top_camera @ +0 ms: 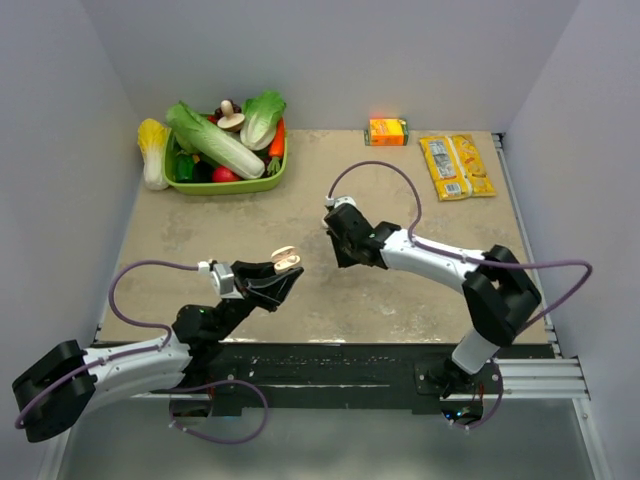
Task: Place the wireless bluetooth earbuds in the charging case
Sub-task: Pick up the earbud from the center of the board, then place the earbud in the charging case.
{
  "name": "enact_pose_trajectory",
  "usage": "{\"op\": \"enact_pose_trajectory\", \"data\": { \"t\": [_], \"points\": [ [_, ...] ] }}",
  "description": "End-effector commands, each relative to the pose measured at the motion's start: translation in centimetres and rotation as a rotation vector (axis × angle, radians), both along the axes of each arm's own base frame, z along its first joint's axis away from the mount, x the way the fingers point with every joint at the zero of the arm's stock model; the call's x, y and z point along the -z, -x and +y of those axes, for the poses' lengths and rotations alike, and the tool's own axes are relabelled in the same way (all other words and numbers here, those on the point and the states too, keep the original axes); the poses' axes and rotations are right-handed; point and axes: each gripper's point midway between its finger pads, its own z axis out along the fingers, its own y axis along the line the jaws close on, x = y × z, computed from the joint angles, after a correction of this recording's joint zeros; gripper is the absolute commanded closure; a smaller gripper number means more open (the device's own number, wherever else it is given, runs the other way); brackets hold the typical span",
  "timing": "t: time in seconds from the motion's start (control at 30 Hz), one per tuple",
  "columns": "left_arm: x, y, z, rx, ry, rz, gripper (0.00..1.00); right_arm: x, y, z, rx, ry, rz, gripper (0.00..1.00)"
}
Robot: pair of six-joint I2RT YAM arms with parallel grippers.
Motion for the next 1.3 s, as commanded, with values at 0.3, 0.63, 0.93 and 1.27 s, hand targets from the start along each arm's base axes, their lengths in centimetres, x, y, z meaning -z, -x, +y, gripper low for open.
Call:
{"op": "enact_pose_trajectory", "data": {
  "t": [0.3,0.63,0.93,1.27],
  "points": [
    [-2.7,1.0,2.8,-0.074,0.14,-0.154,1.0,-21.7,-0.7,-0.7,0.055,-0.555,-0.641,1.0],
    [-8.1,-0.7,0.0,-0.111,0.161,-0.303,1.0,-33.0,4.5,-2.8,-0.082,-0.837,-0.961,1.0],
    [-12.4,-0.6,-3.3,-0.051,0.199,-0.469,1.0,-34.7,7.3,-2.9,-0.178,-0.933,-0.974,1.0],
    [-15.3,-0.9,-5.9,0.002,0.228,-0.556,1.0,-36.1,8.3,-2.9,-0.209,-0.972,-0.968,1.0]
  ]
}}
